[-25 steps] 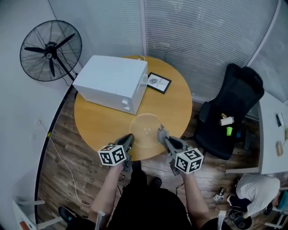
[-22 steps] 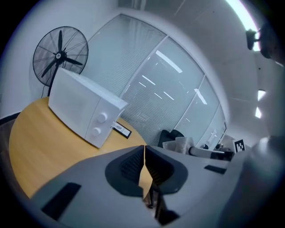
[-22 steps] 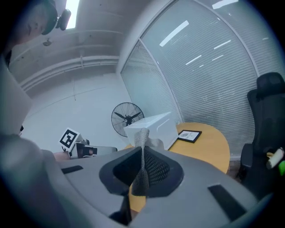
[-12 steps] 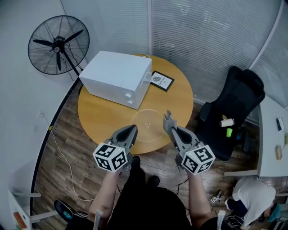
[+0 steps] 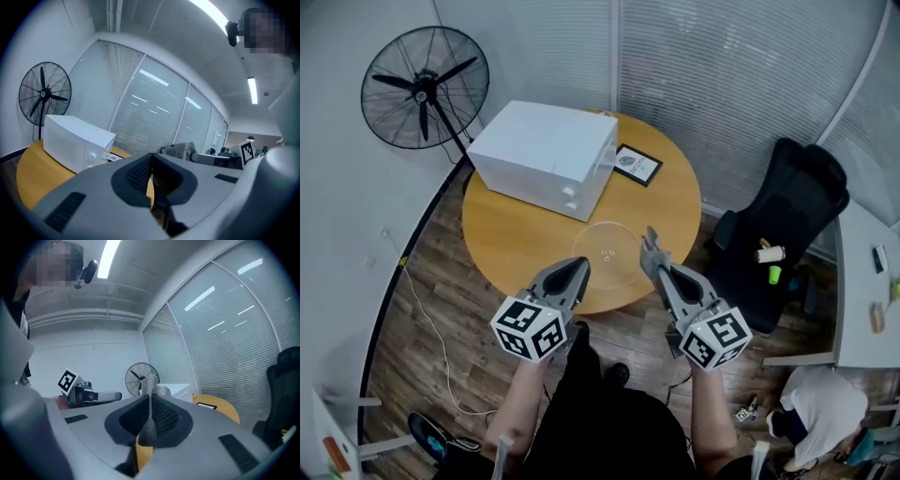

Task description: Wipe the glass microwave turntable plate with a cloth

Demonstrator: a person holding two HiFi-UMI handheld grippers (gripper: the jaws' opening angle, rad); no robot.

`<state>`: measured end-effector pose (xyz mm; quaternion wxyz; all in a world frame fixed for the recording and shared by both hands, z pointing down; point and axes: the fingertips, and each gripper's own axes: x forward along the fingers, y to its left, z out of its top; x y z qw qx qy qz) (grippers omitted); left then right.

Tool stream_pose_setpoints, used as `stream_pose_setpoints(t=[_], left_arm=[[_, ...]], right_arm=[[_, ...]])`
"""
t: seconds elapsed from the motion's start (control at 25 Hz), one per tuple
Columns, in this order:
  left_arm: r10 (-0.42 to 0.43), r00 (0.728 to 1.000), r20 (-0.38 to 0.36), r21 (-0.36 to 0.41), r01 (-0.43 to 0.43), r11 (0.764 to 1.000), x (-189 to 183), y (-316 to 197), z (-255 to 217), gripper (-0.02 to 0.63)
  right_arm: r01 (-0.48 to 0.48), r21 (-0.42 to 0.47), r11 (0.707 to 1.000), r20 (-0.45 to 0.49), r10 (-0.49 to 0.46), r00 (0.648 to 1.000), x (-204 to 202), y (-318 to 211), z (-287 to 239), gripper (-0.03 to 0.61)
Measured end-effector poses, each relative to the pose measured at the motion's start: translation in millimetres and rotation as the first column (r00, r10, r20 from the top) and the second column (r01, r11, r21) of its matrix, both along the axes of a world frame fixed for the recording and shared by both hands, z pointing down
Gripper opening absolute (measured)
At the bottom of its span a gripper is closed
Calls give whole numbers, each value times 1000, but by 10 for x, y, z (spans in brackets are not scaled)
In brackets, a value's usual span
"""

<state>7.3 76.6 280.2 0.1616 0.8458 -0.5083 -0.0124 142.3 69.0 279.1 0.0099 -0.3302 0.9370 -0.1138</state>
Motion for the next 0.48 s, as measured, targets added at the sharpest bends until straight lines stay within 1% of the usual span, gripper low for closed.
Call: stream_pose_setpoints(t=[0.2,0.48], left_arm=[[-4,1000,7,4,4,1000,-17,67,7,-2],[-12,999,34,12,12,1000,-42,122,-10,-2]], right_arm=[[3,-2,1000,3,-3,1000,-14,57,-1,20],[-5,24,1000,-15,5,1000,13,109,-46,20]])
